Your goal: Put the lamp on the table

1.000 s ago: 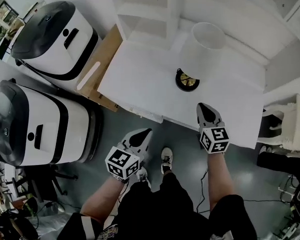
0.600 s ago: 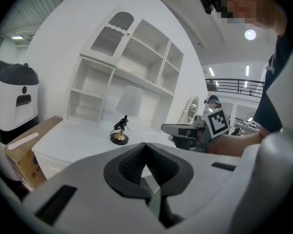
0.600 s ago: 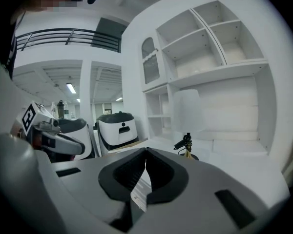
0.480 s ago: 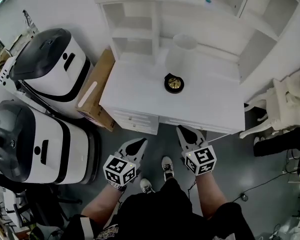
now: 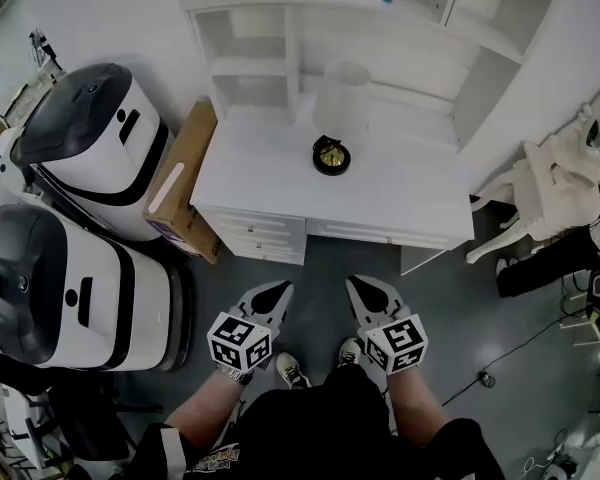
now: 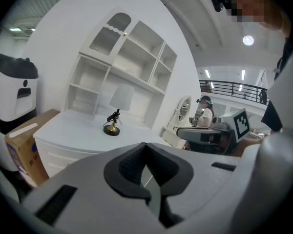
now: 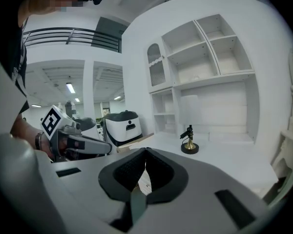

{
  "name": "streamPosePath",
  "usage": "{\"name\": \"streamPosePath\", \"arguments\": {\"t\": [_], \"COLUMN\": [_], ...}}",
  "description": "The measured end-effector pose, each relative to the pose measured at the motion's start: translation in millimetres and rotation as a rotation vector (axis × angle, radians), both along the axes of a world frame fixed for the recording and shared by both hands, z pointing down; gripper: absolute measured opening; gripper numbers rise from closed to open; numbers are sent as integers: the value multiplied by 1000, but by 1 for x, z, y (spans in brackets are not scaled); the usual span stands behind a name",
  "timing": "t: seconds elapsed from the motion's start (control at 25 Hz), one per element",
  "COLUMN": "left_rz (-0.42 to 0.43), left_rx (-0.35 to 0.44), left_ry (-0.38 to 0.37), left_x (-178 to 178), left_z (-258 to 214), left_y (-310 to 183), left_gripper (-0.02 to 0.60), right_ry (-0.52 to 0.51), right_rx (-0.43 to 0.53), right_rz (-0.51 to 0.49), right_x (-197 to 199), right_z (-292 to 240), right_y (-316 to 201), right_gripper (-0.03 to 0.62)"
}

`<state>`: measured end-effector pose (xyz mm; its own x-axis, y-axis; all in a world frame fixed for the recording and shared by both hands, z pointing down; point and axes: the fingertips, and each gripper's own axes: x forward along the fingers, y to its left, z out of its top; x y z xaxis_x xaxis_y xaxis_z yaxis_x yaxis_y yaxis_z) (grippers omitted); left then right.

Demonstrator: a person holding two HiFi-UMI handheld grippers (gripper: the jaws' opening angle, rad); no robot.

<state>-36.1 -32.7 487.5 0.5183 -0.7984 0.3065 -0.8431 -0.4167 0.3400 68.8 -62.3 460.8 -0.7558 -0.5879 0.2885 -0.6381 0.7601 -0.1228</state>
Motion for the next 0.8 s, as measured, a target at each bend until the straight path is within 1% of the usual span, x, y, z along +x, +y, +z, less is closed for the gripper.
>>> {"name": "streamPosePath", "arguments": {"t": [0.2,0.48,0.64,0.8], "left_rz": [5,-51,-71,-90], "left_rx": [-8,-3,9,13], "left_ry": [-8,-17,-35,-31], "left_x": [31,77,98,114], "left_z": [-3,-13,-19,-22], "left_y": [13,20,24,26], "left_gripper": [0,0,0,0], "right_ry": [3,15,4,-1], "right_rx": [-10,-4,-1,4], "right_rz": [-23,-128,-147,-164], "right_x": [24,57,76,90], "right_z": [-4,-9,-12,-16], "right_y": [12,24,25,30], "right_gripper": [25,25,25,25]}}
